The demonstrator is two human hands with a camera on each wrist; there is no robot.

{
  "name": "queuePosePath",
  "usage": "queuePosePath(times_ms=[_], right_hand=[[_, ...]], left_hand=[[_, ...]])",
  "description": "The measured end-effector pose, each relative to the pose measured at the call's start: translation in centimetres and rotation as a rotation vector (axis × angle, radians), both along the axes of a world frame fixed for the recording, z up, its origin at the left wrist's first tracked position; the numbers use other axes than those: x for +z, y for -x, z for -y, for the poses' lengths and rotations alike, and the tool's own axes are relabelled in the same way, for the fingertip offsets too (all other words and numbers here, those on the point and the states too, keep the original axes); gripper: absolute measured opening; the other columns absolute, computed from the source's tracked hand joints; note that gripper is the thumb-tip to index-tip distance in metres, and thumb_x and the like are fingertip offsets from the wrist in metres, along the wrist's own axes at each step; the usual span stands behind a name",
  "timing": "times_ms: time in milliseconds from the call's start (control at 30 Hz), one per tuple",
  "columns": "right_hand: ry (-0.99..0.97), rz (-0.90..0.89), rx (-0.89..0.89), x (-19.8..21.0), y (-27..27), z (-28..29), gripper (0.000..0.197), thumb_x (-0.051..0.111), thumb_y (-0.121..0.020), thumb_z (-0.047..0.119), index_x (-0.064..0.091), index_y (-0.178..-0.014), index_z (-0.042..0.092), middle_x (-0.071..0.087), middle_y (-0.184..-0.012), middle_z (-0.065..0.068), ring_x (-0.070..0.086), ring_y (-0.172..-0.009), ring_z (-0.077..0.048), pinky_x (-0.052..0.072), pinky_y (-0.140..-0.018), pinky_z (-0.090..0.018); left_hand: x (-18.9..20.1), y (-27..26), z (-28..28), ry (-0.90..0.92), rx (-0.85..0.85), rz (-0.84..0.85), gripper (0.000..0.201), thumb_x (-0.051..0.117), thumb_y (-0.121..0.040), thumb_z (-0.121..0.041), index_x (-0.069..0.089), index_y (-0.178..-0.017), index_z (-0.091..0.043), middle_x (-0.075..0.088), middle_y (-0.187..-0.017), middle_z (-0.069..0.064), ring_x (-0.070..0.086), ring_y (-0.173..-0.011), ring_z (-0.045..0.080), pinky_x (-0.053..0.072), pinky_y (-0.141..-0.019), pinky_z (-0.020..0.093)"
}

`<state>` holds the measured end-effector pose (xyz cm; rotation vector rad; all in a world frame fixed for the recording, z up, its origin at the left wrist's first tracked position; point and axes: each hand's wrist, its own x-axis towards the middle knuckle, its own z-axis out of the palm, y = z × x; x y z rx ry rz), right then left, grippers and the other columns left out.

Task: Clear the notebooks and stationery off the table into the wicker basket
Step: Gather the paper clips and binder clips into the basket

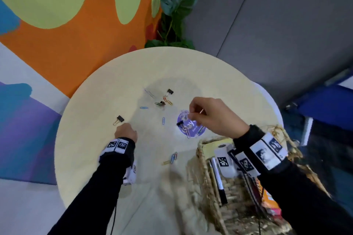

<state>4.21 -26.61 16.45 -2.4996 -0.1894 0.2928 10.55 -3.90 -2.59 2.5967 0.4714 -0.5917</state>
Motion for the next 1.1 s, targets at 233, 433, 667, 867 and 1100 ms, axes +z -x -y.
queuePosePath(times_ms=[233,433,667,867,1100], right_hand=[[0.320,-0.275,-0.024,-4.0,7.6,8.8,0.010,0.061,-0.080,0.002,0.065,-0.082,0.011,0.069,-0.073,-0.006,0.066,-0.068,-0.018,0.043,-0.055,-0.014],[0.716,-0.606,0.204,-10.1,10.1,8.5,0.025,0.045,-0.088,-0.004,0.043,-0.065,0.006,0.037,-0.059,-0.005,0.036,-0.051,-0.021,0.038,-0.057,-0.029],[0.840,-0.665,0.270,-12.0,10.6,7.9,0.028,0.046,-0.093,-0.005,0.057,-0.118,-0.004,0.061,-0.122,-0.019,0.062,-0.107,-0.036,0.051,-0.083,-0.037],[0.645,-0.446,0.120,-7.9,10.5,11.0,0.018,0.062,-0.083,0.004,0.056,-0.067,0.008,0.047,-0.065,-0.013,0.045,-0.059,-0.024,0.037,-0.058,-0.028],[0.268,-0.082,-0.287,-3.3,14.5,17.5,0.023,0.070,-0.083,0.017,0.068,-0.105,0.011,0.069,-0.100,-0.006,0.059,-0.088,-0.016,0.043,-0.073,-0.026]], left_hand=[[1.0,0.2,0.8,-0.010,-0.100,0.031,0.026,0.053,-0.087,-0.009,0.067,-0.105,0.004,0.066,-0.113,0.028,0.062,-0.106,0.042,0.051,-0.088,0.042],[8.0,2.4,5.4,0.174,-0.351,0.164,0.012,0.063,-0.083,-0.015,0.072,-0.084,-0.007,0.072,-0.100,0.012,0.063,-0.102,0.032,0.049,-0.089,0.035],[14.9,8.8,11.9,0.298,-0.721,0.171,0.009,0.069,-0.080,-0.022,0.072,-0.084,-0.015,0.056,-0.068,-0.012,0.052,-0.069,0.006,0.035,-0.056,0.017],[14.7,13.7,20.1,0.119,-1.111,-0.025,0.013,0.067,-0.080,-0.015,0.073,-0.079,-0.003,0.071,-0.077,0.008,0.059,-0.067,0.019,0.040,-0.056,0.024],[7.7,15.4,29.8,-0.281,-1.411,-0.243,0.027,0.068,-0.081,-0.017,0.052,-0.061,-0.011,0.058,-0.070,0.008,0.064,-0.071,0.028,0.053,-0.070,0.036]])
